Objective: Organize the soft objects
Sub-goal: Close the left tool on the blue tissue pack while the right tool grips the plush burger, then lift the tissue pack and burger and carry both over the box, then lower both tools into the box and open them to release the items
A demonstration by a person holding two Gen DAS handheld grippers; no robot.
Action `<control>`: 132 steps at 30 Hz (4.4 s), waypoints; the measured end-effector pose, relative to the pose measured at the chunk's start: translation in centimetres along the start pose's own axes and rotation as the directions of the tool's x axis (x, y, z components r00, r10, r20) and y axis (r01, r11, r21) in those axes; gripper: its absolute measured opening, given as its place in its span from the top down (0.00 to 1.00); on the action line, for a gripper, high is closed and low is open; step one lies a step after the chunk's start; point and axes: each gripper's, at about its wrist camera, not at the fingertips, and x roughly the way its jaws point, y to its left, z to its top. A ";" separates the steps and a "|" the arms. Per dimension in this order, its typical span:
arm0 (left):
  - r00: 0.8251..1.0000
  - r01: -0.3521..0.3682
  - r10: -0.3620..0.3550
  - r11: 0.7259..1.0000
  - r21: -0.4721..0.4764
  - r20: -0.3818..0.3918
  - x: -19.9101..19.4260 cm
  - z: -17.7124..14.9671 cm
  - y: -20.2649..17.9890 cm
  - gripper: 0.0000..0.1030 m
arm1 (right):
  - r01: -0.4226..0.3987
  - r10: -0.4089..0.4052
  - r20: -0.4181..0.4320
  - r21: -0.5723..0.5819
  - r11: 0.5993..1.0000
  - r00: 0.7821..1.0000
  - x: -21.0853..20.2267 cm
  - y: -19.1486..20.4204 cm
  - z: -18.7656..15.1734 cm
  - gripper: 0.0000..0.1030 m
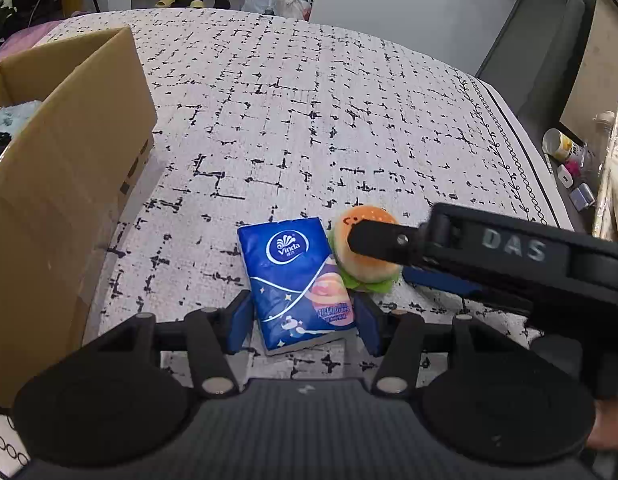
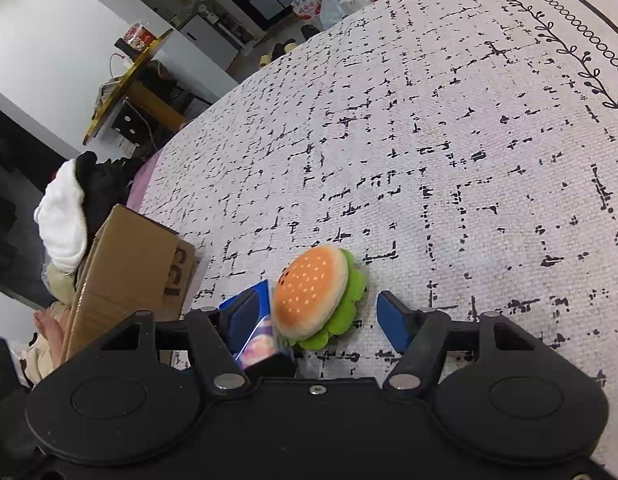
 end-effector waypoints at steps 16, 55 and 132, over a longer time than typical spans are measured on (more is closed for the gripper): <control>0.999 -0.018 0.017 1.000 -0.023 -0.036 -2.4 -0.4 0.8 0.48 | 0.033 -0.033 0.009 0.013 0.999 0.999 -0.7 -0.1 -0.8 0.73; 0.982 0.064 -0.088 0.988 0.142 0.165 -18.3 1.5 3.4 0.48 | 0.085 -0.080 0.195 -0.017 0.996 0.978 -13.8 9.4 -2.4 0.73; 0.978 0.045 -0.004 0.980 -0.194 0.207 -17.0 2.5 21.5 0.17 | 0.142 -0.164 -0.032 -0.361 0.922 0.986 -1.9 26.7 -4.4 0.51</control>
